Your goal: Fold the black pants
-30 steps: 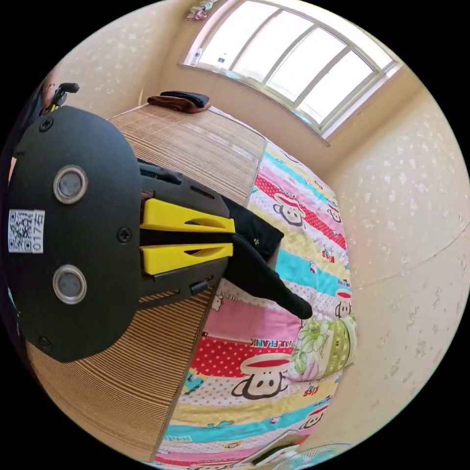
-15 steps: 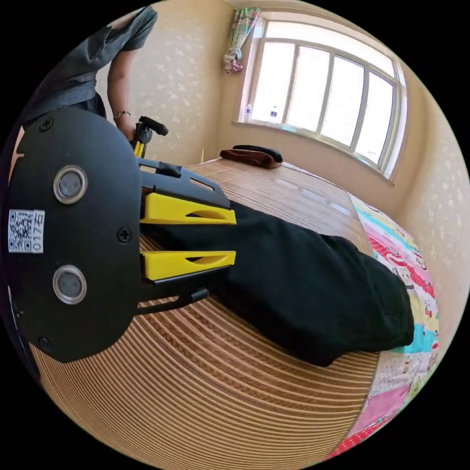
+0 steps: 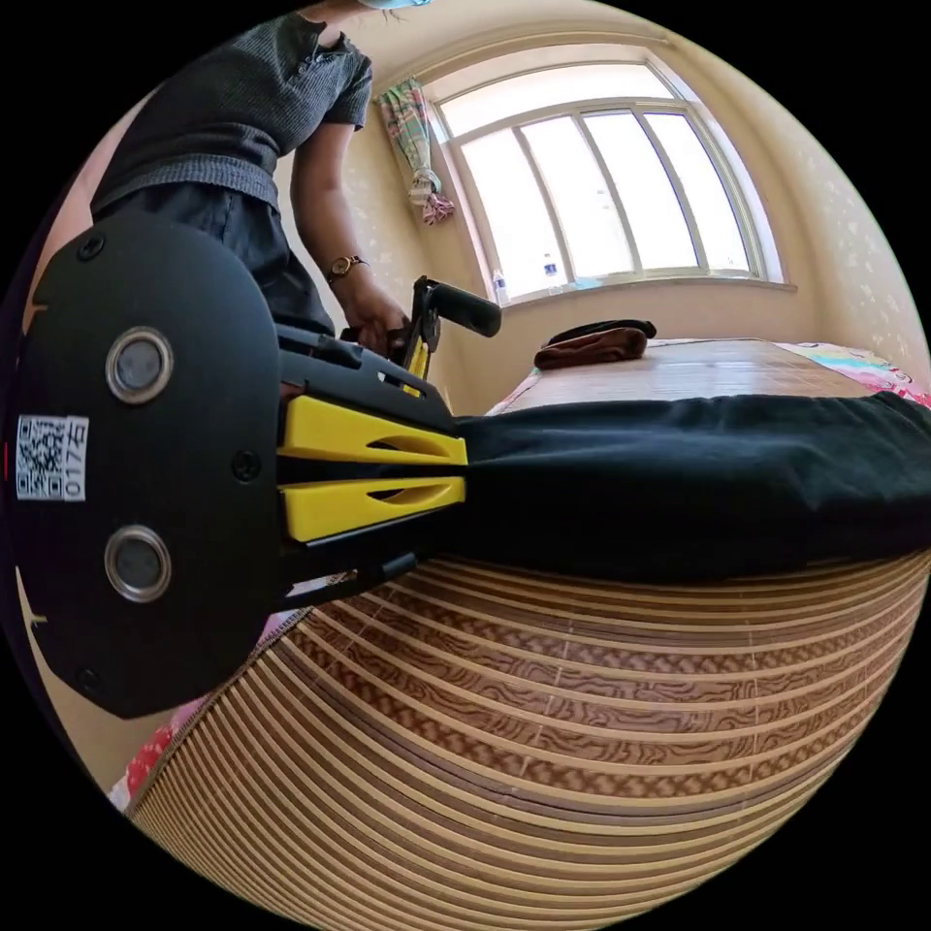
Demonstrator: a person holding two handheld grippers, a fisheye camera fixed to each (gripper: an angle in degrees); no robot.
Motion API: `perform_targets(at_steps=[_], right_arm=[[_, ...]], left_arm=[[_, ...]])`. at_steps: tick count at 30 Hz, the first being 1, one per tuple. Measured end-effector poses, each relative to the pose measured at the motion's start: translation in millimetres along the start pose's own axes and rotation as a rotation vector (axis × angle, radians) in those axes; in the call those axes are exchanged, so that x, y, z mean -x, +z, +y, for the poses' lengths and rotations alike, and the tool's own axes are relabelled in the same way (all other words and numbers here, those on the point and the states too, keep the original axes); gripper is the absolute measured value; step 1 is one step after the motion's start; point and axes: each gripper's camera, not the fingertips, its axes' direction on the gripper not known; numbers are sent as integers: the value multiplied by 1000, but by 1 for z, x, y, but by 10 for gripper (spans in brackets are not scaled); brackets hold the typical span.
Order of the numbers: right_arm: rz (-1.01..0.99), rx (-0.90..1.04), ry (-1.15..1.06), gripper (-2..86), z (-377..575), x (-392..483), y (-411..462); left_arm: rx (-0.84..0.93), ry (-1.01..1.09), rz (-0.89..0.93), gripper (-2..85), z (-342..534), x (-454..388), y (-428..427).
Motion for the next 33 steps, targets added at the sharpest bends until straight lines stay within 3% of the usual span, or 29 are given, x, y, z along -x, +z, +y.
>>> perform_targets(at_steps=[2,7,14,21,28,33], right_arm=[[-52,-69,56,35,9,-4,-3],[38,-148,141,52,14,-11,-2],[-89,-385,109,120,-8,-28,-48],[-106,-487,69,140,-102,-59,-85],[-115,-343,28,117,-192,-55,-52],[-154,-351,-82,42,-166,-25,-46]], left_arm=[[60,34,-92,77,7,1,-15],[41,89,-84,75,16,15,-53],[-167,248,131,93,-36,-13,-123],[-245,331,200,152,-130,-52,-150],[-229,340,267,90,-170,-71,-132],[-245,397,222,52,-126,-81,-129]])
